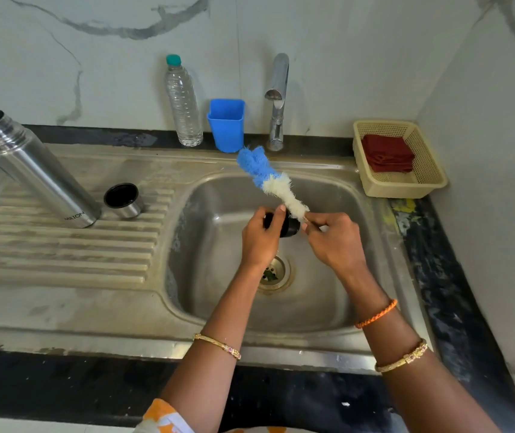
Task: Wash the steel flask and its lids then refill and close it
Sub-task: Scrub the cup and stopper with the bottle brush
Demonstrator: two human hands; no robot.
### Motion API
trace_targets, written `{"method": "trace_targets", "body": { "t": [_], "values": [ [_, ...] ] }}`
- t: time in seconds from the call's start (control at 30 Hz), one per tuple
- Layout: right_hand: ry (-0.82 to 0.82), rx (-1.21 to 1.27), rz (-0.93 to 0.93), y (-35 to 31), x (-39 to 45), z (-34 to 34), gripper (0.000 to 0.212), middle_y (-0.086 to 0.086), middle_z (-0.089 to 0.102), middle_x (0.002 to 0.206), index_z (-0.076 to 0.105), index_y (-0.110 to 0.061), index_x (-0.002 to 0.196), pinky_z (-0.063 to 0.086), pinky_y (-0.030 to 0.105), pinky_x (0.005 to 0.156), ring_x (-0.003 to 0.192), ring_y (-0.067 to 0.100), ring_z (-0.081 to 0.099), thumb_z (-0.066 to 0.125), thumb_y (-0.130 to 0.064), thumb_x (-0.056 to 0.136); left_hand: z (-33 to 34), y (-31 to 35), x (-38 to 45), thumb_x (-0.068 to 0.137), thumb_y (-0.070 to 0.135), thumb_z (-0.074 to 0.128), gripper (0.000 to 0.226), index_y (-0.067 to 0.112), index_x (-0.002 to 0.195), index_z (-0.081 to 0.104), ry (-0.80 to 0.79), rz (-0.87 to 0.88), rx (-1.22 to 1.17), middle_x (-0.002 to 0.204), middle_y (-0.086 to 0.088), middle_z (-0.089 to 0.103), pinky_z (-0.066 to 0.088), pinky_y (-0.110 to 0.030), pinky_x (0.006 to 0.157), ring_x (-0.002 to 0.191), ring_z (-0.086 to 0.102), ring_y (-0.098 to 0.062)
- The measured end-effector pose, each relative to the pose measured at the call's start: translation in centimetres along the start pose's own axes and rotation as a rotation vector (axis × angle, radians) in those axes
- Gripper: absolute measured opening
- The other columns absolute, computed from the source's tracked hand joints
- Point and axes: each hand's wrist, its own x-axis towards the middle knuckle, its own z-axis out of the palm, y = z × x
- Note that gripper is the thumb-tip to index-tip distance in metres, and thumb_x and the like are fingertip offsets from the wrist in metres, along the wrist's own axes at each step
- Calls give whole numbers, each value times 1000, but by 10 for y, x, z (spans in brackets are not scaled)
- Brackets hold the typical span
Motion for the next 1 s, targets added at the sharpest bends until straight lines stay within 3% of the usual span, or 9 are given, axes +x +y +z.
{"method": "trace_targets", "body": {
  "t": [0.1,0.2,0.33,0.4,0.47,0.57,0.63,0.83,1.0],
  "values": [
    [36,-42,-68,7,-8,9,25,4,70,110,69,-17,112,51,34,91,105,25,63,59,-16,88,-2,0,7,94,44,56,37,9,104,59,23,-95,-173,98,-9,68,50,-23,62,86,65,-20],
    [196,-24,-223,19,-32,27,30,3,70,109,68,-17,116,55,41,80,95,27,66,60,-10,88,0,8,9,96,37,53,36,2,100,58,82,-261,-443,86,-10,64,51,-17,51,66,63,-15],
    [292,74,-328,45,-49,40,31,-5,69,92,68,-11,115,53,19,72,77,10,66,64,-3,86,-10,23,9,98,43,44,41,5,93,59,35,-549,-934,74,-8,60,51,-18,48,48,58,-10],
    [286,165,-312,48,-49,36,29,-12,63,81,68,-9,113,42,3,66,69,-4,59,65,-2,86,-16,23,8,100,47,37,46,5,98,57,-121,-593,-1012,65,-3,54,45,-17,43,43,51,-8],
    [212,257,-164,45,-39,31,25,-13,65,80,70,-14,111,40,7,62,57,-4,52,66,-10,87,-19,18,8,102,46,29,46,8,100,55,-303,-569,-1017,58,2,49,39,-16,42,41,43,-6],
    [-19,445,83,34,-17,25,12,-4,72,91,75,-17,94,41,17,60,51,-5,45,64,-14,88,-23,16,6,104,38,25,40,12,92,53,-503,-536,-904,54,4,42,33,-17,42,41,35,-6],
    [-105,585,180,25,-11,18,17,0,68,78,73,-19,82,31,13,43,40,-3,34,62,-7,89,-26,21,7,104,39,24,41,12,89,51,-544,-505,-748,54,3,40,31,-18,43,41,33,-7],
    [-186,751,233,19,-15,3,16,-5,67,69,71,-17,87,17,13,37,39,8,25,61,-6,89,-47,23,16,98,33,51,25,14,107,37,-133,-267,-69,96,-9,54,41,-18,52,62,50,-10],
    [-161,578,251,11,-24,15,14,-2,67,75,72,-14,86,24,14,34,37,4,32,61,-7,90,-99,11,21,83,14,71,27,14,101,50,172,111,324,106,-9,57,42,-30,84,97,54,-23]
  ]
}}
